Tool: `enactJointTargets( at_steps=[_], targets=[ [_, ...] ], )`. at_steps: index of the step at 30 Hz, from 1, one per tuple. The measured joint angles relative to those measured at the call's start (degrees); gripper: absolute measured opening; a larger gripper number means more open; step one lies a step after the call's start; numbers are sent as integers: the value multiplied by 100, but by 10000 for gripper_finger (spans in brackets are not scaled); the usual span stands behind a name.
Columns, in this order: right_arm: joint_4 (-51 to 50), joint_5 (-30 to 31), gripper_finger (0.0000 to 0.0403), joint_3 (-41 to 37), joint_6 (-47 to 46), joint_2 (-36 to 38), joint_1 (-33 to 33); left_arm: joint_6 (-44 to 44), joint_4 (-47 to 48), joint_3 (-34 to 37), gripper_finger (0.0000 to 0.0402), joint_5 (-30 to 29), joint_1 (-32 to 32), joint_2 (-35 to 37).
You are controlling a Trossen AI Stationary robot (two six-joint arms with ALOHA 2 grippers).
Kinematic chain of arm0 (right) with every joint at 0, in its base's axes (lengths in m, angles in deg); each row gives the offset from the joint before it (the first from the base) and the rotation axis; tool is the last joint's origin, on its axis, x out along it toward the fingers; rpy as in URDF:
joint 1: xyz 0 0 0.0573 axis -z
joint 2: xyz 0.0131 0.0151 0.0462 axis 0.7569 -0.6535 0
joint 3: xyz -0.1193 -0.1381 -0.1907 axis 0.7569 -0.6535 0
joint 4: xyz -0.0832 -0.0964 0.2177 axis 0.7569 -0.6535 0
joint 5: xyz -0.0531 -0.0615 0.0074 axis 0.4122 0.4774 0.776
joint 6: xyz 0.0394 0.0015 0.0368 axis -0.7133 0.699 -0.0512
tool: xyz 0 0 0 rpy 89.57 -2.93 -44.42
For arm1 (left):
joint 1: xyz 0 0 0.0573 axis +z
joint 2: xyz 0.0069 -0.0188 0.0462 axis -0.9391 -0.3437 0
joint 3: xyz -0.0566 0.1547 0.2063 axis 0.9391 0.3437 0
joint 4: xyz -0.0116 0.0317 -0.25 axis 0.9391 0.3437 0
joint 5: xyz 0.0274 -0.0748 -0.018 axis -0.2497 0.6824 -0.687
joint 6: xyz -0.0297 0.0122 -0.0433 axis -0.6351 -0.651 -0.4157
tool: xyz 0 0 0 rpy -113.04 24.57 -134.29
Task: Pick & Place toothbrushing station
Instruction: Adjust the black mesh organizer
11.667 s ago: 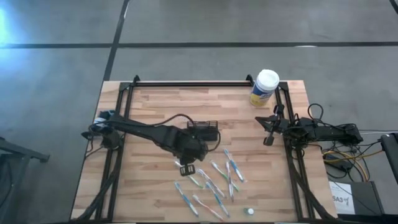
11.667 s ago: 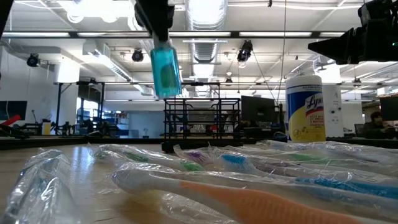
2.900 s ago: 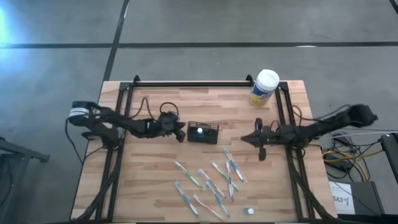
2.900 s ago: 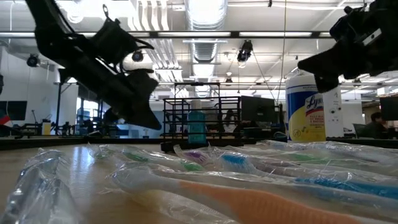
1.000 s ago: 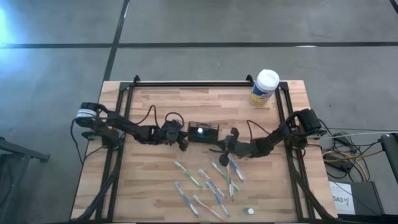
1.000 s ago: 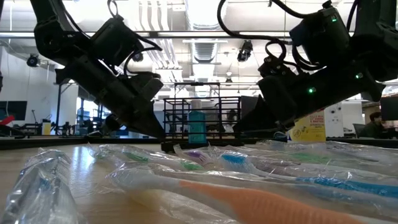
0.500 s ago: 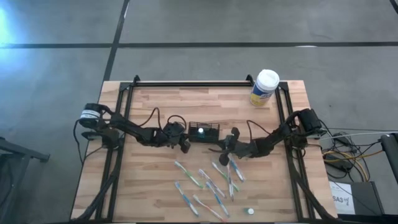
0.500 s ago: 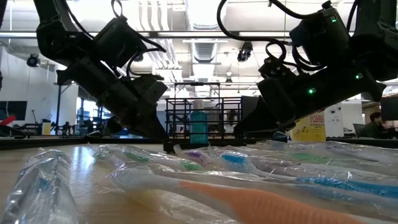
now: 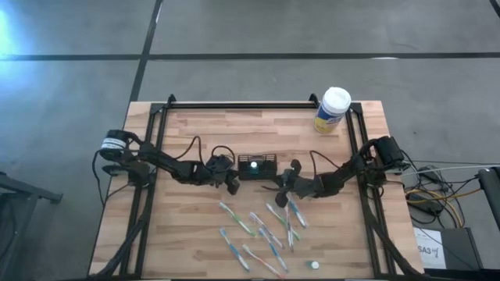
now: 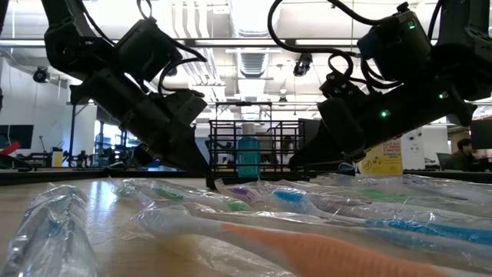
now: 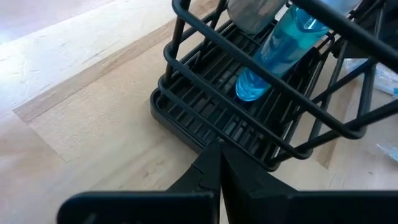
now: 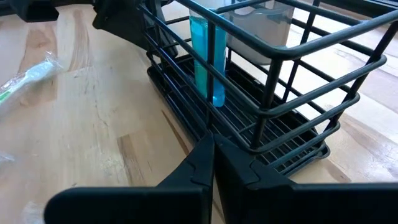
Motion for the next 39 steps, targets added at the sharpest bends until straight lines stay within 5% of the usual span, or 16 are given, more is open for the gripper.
enactJointTargets(
  at_steps=[17,23,27,39],
  targets=[
    [-12,-101,8,-74,350,364,-114,357,760,-2,3,-345,2,506],
    [-300,-1012,8,-68,695,666,-169,417,1185,0,3,-408,4,759],
    [-1335,-1381,8,9,823,1297,-329,631,1494,4,3,-393,-71,1078],
    [-4924,973,8,22,-408,3491,-1018,1301,2148,44,3,482,-779,1876]
  ],
)
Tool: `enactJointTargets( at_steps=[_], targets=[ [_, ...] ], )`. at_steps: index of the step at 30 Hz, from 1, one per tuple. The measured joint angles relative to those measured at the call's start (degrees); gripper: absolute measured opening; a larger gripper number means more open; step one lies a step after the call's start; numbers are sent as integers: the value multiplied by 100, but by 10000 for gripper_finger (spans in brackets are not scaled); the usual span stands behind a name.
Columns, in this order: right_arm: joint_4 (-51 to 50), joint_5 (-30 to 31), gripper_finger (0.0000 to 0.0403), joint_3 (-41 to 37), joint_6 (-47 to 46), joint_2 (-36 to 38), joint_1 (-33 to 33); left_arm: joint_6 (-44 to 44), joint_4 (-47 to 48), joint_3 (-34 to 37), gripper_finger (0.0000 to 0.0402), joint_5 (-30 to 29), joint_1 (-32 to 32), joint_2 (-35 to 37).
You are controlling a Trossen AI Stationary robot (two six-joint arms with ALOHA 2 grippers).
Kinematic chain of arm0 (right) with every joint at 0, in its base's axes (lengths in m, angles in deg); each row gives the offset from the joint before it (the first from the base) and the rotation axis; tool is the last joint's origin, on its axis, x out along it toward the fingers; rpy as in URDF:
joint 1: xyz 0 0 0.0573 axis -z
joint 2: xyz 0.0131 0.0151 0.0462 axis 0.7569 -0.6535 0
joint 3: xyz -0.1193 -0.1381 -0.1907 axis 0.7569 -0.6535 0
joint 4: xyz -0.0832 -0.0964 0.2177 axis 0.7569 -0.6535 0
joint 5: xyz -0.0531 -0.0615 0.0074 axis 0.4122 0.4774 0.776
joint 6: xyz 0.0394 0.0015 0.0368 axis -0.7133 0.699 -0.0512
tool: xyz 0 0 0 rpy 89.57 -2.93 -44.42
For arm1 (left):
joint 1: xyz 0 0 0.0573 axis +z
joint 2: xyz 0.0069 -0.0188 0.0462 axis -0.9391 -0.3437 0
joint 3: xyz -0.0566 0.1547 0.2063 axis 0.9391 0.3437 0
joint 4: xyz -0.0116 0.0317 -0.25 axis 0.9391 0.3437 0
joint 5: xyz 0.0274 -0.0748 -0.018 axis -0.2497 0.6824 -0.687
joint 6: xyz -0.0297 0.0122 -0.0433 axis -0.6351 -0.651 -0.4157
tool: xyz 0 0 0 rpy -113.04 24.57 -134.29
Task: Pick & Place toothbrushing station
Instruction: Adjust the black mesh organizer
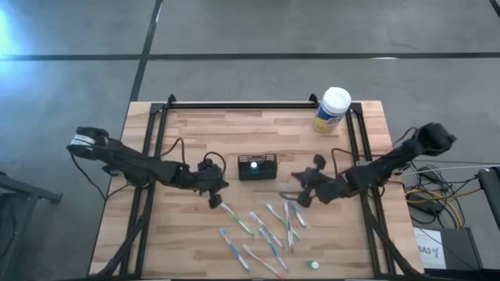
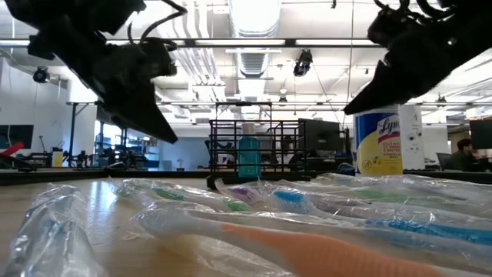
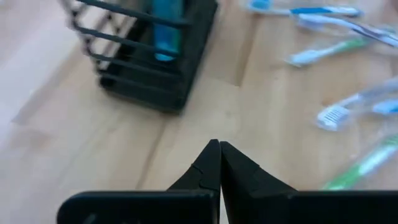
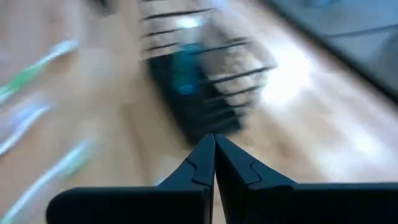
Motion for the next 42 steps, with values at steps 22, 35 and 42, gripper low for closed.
enactJointTargets(
  at_steps=[22,35,42],
  targets=[
    [3581,-2050,8,-709,1835,-1666,2776,768,-1782,-46,3,702,115,-1276],
    [3929,-2339,8,53,2272,-3022,2843,580,-2011,-84,3,301,178,-1473],
    [3926,-2545,8,-18,2078,-3034,2799,432,-2010,-81,3,126,311,-1556]
  ],
)
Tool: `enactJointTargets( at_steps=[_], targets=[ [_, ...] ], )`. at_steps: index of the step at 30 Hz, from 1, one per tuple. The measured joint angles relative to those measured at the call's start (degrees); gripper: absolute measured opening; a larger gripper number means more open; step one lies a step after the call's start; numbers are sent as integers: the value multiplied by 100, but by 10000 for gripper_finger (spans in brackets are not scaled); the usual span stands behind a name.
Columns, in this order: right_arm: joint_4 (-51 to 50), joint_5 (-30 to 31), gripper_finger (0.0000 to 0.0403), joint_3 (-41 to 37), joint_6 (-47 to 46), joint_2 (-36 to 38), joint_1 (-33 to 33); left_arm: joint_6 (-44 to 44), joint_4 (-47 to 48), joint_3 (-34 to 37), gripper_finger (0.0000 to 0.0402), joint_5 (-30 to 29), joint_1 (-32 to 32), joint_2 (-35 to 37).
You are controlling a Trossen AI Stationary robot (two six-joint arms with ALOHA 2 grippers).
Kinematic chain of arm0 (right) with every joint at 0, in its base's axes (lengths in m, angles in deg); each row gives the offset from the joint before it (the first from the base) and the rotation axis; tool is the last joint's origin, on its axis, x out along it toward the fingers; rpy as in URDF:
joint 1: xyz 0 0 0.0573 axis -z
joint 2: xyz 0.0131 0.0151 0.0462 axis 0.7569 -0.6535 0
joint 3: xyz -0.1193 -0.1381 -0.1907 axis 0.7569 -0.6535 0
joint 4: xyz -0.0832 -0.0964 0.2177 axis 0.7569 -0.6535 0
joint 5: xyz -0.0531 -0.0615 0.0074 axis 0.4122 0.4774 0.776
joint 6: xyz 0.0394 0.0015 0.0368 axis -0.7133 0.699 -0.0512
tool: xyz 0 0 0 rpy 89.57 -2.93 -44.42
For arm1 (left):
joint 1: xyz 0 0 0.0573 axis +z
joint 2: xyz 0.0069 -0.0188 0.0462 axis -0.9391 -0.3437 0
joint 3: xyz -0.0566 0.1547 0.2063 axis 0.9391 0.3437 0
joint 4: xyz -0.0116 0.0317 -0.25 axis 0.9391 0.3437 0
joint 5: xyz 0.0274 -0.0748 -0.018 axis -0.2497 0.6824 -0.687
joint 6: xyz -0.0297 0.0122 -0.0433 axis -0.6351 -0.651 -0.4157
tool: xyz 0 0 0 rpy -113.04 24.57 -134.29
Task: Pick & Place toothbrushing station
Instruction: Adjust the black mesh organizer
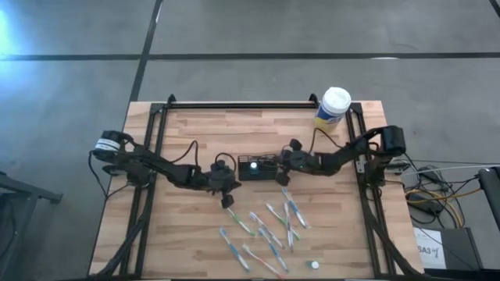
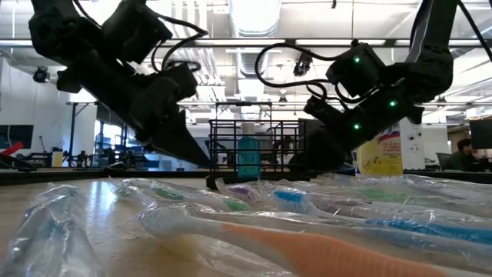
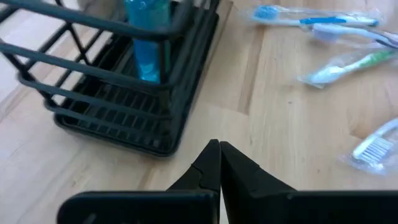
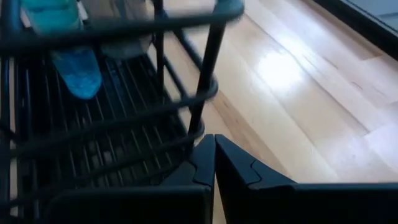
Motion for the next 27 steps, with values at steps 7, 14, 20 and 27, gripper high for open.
enactJointTargets(
  at_steps=[7,14,20,27],
  targets=[
    [-21,1,8,-34,-39,20,-134,-79,-33,-2,3,-126,24,-3],
    [-21,-131,8,-34,-16,28,-182,-182,-33,-2,3,-182,42,-3],
    [-33,-131,8,-34,5,42,-184,-171,-33,-2,3,-168,42,-5],
    [-871,-116,8,-36,1,431,-197,103,-27,-2,3,174,27,46]
  ],
)
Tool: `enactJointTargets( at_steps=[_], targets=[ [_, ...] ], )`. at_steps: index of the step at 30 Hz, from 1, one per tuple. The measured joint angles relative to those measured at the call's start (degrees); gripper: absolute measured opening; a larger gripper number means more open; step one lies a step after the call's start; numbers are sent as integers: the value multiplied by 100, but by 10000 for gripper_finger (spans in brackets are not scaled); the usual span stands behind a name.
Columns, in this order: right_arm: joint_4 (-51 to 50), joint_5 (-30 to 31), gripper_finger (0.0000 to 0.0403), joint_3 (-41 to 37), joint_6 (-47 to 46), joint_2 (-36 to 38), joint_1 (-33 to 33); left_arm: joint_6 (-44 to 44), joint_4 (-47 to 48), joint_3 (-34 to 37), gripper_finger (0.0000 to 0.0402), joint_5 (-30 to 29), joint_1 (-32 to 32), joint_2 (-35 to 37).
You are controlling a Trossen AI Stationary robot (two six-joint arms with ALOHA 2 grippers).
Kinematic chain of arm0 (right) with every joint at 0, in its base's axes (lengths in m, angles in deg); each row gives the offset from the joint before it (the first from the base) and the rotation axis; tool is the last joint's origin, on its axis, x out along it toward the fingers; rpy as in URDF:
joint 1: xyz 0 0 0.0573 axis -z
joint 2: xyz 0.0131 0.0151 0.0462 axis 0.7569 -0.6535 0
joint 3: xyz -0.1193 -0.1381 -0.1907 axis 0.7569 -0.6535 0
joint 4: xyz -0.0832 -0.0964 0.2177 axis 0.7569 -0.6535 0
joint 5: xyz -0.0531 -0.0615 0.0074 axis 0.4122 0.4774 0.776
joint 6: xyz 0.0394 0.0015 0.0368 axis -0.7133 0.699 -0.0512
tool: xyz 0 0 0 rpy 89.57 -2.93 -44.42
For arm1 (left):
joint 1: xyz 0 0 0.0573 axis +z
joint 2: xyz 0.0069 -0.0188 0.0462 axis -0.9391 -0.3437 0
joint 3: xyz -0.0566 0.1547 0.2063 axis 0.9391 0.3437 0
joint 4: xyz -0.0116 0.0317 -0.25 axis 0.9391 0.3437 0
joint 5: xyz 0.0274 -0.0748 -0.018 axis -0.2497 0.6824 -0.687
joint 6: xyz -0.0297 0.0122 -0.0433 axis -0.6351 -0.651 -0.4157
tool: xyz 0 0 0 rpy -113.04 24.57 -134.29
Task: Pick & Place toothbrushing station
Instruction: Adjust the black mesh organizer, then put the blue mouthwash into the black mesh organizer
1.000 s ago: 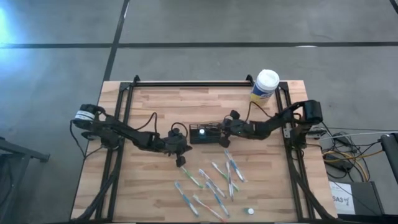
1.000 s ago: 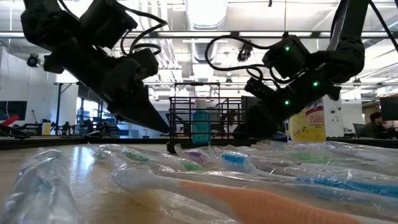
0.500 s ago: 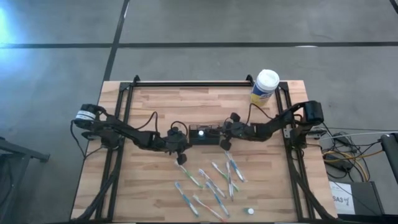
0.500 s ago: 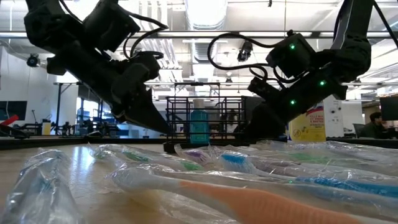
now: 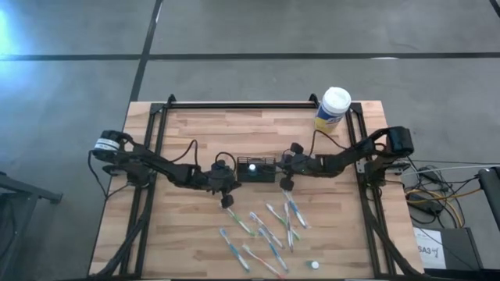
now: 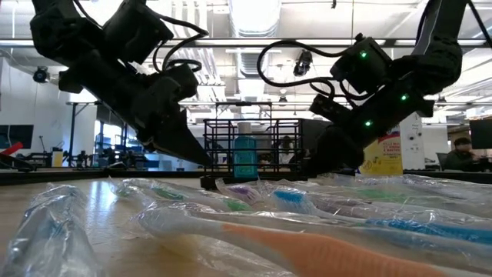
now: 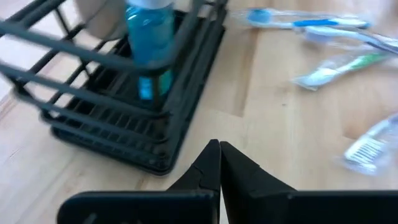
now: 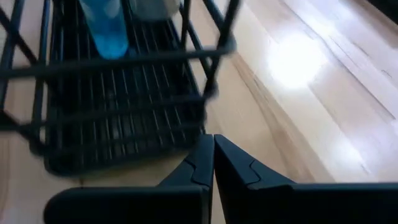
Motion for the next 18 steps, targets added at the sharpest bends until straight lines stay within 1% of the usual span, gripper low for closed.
enactJointTargets(
  at_steps=[5,9,13,17,18],
  targets=[
    [-925,592,8,-5,-66,651,11,291,-5,-25,3,397,-49,124],
    [-1567,619,8,-9,-145,1334,-22,598,-10,-4,3,704,-128,427],
    [-2352,625,8,-11,-321,2158,-205,901,-21,256,3,721,-162,1242],
    [-2853,626,8,-18,-422,3022,-580,1191,-36,805,3,627,-162,2453],
    [-2842,621,8,-17,-429,3207,-693,1243,-27,980,3,585,-162,2787]
  ],
)
